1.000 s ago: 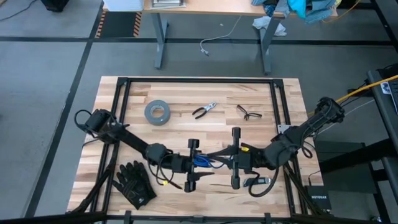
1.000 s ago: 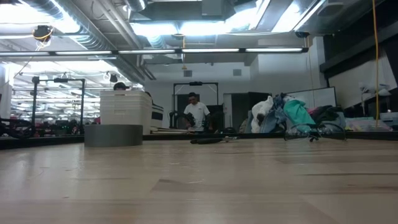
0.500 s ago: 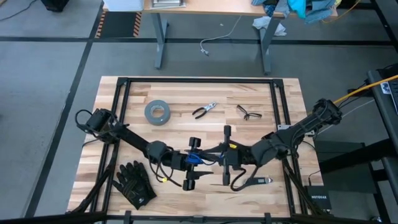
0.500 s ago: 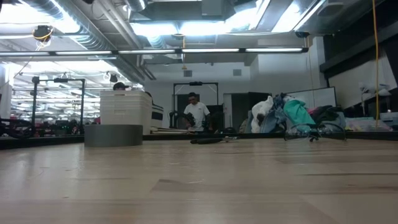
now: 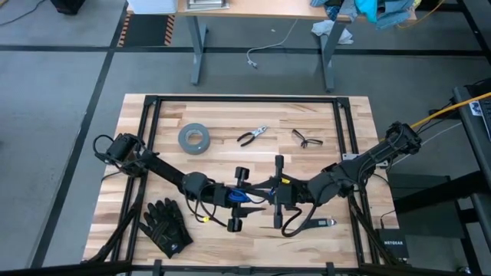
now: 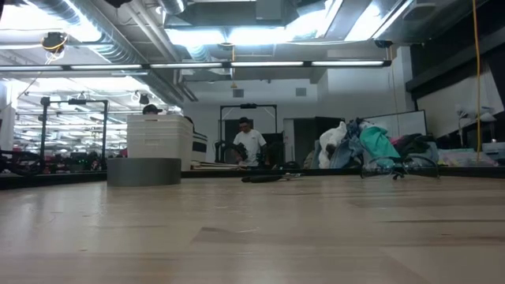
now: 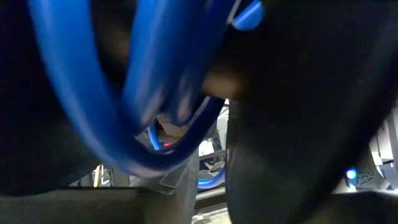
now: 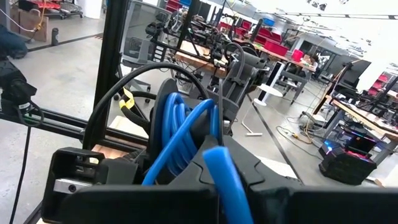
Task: Coil cords
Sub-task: Coil the blue wire cable onto the black spool
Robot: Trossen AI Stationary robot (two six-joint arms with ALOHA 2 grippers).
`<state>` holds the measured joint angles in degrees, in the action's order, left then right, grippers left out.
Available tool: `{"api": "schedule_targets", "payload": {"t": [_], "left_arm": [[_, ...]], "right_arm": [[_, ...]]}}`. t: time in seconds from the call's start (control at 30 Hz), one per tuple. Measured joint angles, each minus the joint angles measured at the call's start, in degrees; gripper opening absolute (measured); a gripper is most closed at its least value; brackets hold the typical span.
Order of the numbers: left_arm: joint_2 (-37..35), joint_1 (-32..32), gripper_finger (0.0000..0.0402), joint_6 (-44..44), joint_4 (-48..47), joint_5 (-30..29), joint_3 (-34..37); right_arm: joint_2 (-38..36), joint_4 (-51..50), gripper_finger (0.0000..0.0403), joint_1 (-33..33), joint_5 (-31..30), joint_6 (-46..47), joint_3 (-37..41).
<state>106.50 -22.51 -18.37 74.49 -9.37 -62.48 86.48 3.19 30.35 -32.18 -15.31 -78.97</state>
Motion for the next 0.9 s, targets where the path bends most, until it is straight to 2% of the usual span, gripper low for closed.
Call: {"api": "schedule_targets", "payload": {"t": [0.47, 0.9], "left_arm": [[0.00, 0.06, 0.0010, 0.37, -1.03, 0.06, 0.00], [-0.17, 0.49, 0.0008, 0.08, -6.56, 0.26, -0.09]], "right_arm": [[0.00, -0.44, 0.0003, 0.00, -0.15, 0.02, 0.01], [0.00, -2.35, 0.0003, 0.08, -0.13, -0.02, 0.06]]}}
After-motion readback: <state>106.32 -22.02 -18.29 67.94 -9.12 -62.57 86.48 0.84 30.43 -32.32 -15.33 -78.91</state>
